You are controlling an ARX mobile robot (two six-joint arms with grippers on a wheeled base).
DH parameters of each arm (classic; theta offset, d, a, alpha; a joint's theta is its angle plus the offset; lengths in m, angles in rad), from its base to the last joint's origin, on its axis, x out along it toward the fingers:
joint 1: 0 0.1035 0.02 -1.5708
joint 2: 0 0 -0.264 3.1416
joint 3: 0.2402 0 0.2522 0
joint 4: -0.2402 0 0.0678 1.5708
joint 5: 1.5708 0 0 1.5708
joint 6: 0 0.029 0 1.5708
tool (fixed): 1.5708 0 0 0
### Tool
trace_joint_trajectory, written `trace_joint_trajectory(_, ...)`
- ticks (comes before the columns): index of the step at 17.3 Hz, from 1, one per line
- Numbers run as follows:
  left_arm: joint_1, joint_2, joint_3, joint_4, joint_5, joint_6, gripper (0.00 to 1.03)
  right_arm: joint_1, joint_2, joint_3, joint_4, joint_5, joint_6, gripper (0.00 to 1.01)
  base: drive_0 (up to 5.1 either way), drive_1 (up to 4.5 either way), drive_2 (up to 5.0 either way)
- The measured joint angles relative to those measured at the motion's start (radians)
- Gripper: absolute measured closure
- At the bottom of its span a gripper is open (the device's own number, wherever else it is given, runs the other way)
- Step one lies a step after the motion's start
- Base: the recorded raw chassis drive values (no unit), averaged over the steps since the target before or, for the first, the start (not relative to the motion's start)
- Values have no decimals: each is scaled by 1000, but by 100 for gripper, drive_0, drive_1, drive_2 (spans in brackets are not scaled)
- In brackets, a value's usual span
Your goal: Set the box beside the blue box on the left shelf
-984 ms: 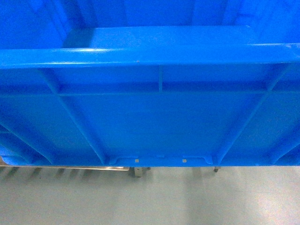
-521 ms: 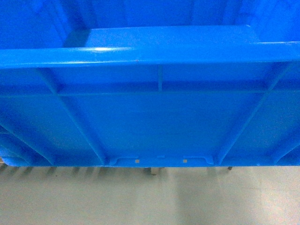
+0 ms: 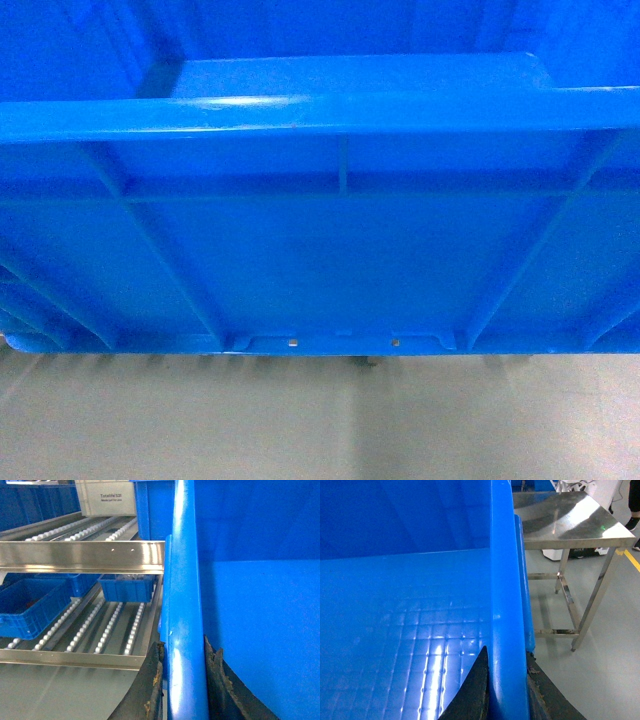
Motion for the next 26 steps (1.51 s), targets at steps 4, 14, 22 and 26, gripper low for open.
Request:
trace_joint_trajectory(4, 0, 0, 0, 0, 0, 0, 87, 0, 0, 0, -1, -1, 0, 91, -489, 143, 334)
trace_joint_trajectory(14, 0, 0, 0, 1, -2, 4, 88, 0, 0, 0, 1, 0, 0, 91, -486, 184, 312)
trace_joint_trajectory(22, 0, 0, 0, -1, 0, 6, 89, 0, 0, 0, -2, 0, 0, 91, -492, 253, 253)
trace_joint_trajectory(26, 0, 0, 0, 0, 0, 5, 90, 0, 0, 0, 0, -1, 0, 91, -502, 243, 243)
